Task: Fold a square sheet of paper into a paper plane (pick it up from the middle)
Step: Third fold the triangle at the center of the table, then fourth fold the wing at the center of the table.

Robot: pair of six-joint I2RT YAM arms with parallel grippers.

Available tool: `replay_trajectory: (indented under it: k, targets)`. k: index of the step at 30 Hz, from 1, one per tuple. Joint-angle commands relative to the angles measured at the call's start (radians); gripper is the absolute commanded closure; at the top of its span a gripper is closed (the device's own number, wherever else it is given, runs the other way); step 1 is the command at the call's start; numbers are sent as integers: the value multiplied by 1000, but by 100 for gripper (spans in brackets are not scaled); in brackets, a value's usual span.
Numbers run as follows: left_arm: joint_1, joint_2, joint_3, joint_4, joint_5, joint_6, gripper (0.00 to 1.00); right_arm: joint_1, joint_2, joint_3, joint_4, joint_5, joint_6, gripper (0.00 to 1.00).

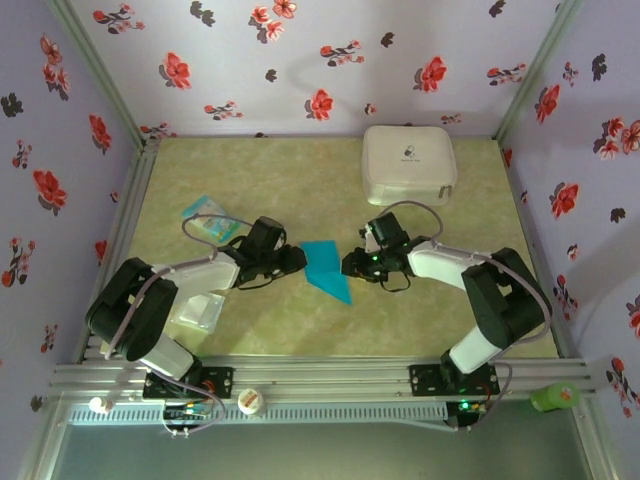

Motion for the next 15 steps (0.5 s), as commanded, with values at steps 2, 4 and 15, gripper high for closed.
replay_trajectory:
  k: [2,4,15]
  targets:
    - [13,-9,6,-14,23,-11,63,-2,8,25,-18,22,-2,66]
    - [22,1,-10,37,61,-30,60,-2,-5,17,-17,35,1,66]
    - [40,101,25,109,156,-58,60,-1,-48,-16,-10,53,11,66]
